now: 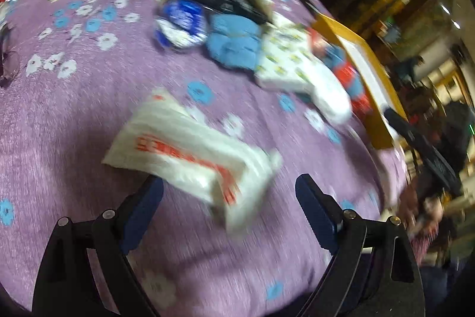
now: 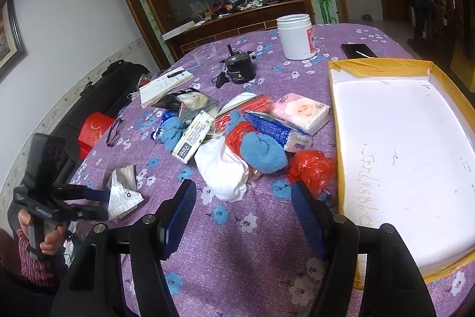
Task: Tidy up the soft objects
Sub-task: 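Grasp the white paper bag with the left gripper and lift it, then grasp the blue sock wrapped in red plastic with the right gripper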
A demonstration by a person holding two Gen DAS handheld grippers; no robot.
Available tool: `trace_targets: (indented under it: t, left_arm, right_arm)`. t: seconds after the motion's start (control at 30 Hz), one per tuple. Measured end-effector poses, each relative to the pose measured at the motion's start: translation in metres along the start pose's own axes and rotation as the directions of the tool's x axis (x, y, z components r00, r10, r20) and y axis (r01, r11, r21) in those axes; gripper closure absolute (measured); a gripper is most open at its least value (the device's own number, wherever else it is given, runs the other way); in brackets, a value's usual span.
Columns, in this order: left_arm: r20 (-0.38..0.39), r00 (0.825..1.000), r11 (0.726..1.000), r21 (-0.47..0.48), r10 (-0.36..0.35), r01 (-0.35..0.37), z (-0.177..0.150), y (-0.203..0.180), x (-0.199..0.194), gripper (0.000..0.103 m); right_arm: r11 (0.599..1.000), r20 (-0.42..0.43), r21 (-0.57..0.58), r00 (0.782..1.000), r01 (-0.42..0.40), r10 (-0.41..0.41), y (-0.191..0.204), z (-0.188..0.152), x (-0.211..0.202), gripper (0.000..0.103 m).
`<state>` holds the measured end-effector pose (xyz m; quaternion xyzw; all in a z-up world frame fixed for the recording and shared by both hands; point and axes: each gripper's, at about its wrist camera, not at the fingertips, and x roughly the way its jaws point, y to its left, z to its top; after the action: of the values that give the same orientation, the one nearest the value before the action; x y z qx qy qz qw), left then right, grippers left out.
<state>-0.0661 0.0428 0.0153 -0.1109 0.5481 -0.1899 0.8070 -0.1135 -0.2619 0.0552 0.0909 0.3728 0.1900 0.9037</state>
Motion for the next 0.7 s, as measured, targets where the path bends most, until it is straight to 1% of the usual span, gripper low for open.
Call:
trace_targets:
  t: [0.03,0.1,0.13,0.17,0.2,0.23,0.27,0.37,0.4,0.5,0.53,0.6,0.63,0.67,0.7]
  left_arm:
    - [0.006,1.000,1.000,0.000,0.007,-0.007,0.006,0.000,0.002,0.011]
    - [0.010,0.999,0.999,0.016,0.050,-0.051,0.019,-0.001,0.005,0.011]
    - [0.031,0.996,0.996,0.046,0.079,-0.081,0.026,-0.004,0.006,0.011]
    - [0.047,0.991,0.989,0.078,0.124,-0.127,0.032,-0.007,0.007,0.011]
    - [0.052,0.984,0.979,0.100,0.173,-0.177,0.037,-0.010,0.010,0.011]
    - [0.053,0.979,0.974,0.108,0.195,-0.200,0.040,-0.010,0.012,0.011]
    - [0.052,0.977,0.971,0.116,0.205,-0.210,0.042,-0.011,0.014,0.011]
    - [0.057,0.982,0.972,0.141,0.182,-0.188,0.035,-0.017,0.015,0.011]
    - [0.067,0.978,0.967,0.156,0.195,-0.204,0.030,-0.019,0.015,0.012]
    - [0.071,0.967,0.948,0.192,0.244,-0.253,0.014,-0.023,0.021,0.013]
    - [0.073,0.965,0.946,0.193,0.252,-0.262,0.010,-0.022,0.022,0.015]
    - [0.113,0.950,0.927,0.214,0.290,-0.309,0.002,-0.023,0.022,0.020]
    - [0.122,0.949,0.926,0.213,0.292,-0.312,0.004,-0.026,0.023,0.021]
    - [0.133,0.947,0.927,0.206,0.292,-0.315,0.003,-0.026,0.022,0.029]
    - [0.151,0.944,0.926,0.198,0.294,-0.320,0.003,-0.025,0.020,0.046]
  right_arm:
    - [1.000,-0.002,-0.005,1.000,0.021,-0.021,-0.001,0.000,-0.001,0.034]
    - [0.999,-0.005,-0.022,0.999,0.049,-0.049,-0.002,0.001,-0.002,0.034]
    - [0.997,-0.016,-0.044,0.998,0.062,-0.062,-0.002,0.001,-0.001,0.034]
    - [0.995,-0.025,-0.063,0.997,0.077,-0.079,-0.001,0.002,0.000,0.034]
    - [0.993,-0.034,-0.071,0.995,0.095,-0.098,-0.001,0.002,0.001,0.034]
    - [0.988,-0.043,-0.090,0.991,0.123,-0.127,-0.001,0.003,0.002,0.034]
    - [0.984,-0.053,-0.110,0.988,0.140,-0.147,-0.001,0.005,0.004,0.034]
    - [0.982,-0.068,-0.126,0.986,0.143,-0.152,-0.003,0.009,0.007,0.035]
    - [0.980,-0.069,-0.135,0.986,0.144,-0.154,-0.002,0.012,0.009,0.035]
    - [0.972,-0.067,-0.177,0.983,0.155,-0.170,0.006,0.016,0.016,0.045]
    - [0.969,-0.076,-0.190,0.982,0.157,-0.174,0.009,0.018,0.021,0.046]
    - [0.955,-0.066,-0.237,0.978,0.177,-0.197,0.017,0.021,0.029,0.047]
    - [0.945,-0.054,-0.262,0.975,0.194,-0.215,0.021,0.023,0.034,0.050]
    - [0.934,-0.047,-0.292,0.972,0.207,-0.230,0.027,0.024,0.039,0.052]
    - [0.925,-0.042,-0.315,0.970,0.213,-0.238,0.031,0.025,0.044,0.056]
